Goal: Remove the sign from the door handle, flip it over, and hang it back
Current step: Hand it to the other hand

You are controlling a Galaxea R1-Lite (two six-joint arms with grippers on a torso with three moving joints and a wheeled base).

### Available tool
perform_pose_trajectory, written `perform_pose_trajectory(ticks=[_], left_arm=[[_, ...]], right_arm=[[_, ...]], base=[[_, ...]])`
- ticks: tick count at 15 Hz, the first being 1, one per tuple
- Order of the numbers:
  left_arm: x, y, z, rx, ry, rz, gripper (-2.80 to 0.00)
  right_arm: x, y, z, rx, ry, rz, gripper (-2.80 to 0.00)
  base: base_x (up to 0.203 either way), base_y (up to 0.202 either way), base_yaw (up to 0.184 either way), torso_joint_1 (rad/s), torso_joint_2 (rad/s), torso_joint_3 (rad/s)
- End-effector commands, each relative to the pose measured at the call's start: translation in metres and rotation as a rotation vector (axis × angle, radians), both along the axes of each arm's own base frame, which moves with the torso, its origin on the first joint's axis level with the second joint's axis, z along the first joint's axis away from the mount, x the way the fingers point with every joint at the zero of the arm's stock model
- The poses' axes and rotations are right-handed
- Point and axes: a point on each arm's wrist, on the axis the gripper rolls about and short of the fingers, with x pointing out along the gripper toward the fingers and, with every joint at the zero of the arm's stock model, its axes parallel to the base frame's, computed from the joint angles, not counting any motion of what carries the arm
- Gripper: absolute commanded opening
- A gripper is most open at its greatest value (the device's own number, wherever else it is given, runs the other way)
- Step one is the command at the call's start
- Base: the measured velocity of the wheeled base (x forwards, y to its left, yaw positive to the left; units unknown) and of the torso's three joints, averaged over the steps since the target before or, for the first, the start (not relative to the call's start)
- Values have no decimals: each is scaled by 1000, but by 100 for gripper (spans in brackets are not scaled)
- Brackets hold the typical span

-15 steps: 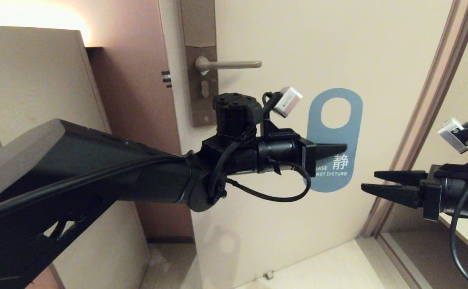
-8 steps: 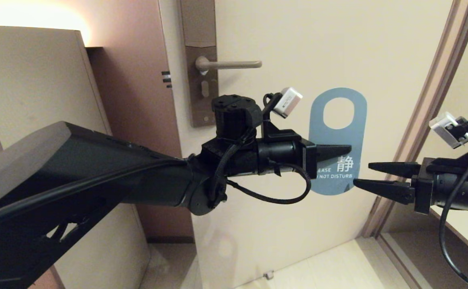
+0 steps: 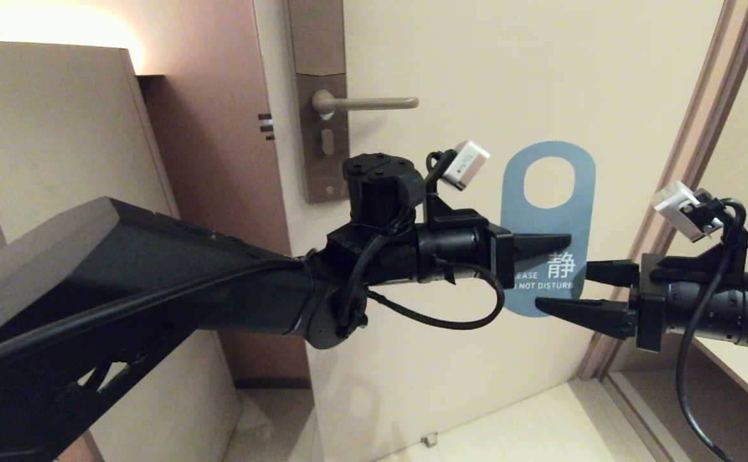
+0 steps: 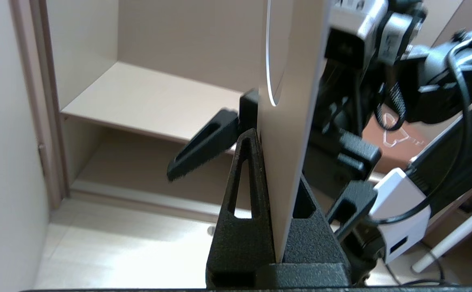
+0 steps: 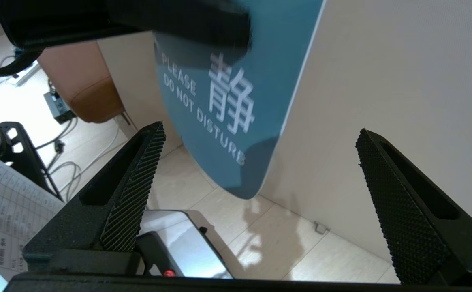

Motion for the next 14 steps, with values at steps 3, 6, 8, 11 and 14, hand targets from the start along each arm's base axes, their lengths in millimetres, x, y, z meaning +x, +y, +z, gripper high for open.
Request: perform_pose_trajectory(ticks=[3, 6, 8, 11, 14], left_arm=[[-1, 0, 3, -40, 41, -22, -280], [-4, 2, -2, -53, 52, -66, -280], [-6, 3, -2, -68, 69, -84, -280], [-8, 2, -2, -84, 108, -108, -280], [-10, 0, -7, -84, 142, -120, -280]], right_arm=[[-5, 5, 4, 8, -19, 36, 0], [-11, 5, 6, 23, -23, 65, 0], [-16, 4, 8, 49, -10, 85, 0], [-18, 4, 10, 74, 6, 88, 0], [-20, 4, 6, 75, 22, 87, 0]], base=[[0, 0, 0, 0, 0, 0], [0, 0, 0, 0, 0, 0], [0, 0, 0, 0, 0, 0], [0, 0, 0, 0, 0, 0], [0, 0, 0, 0, 0, 0]])
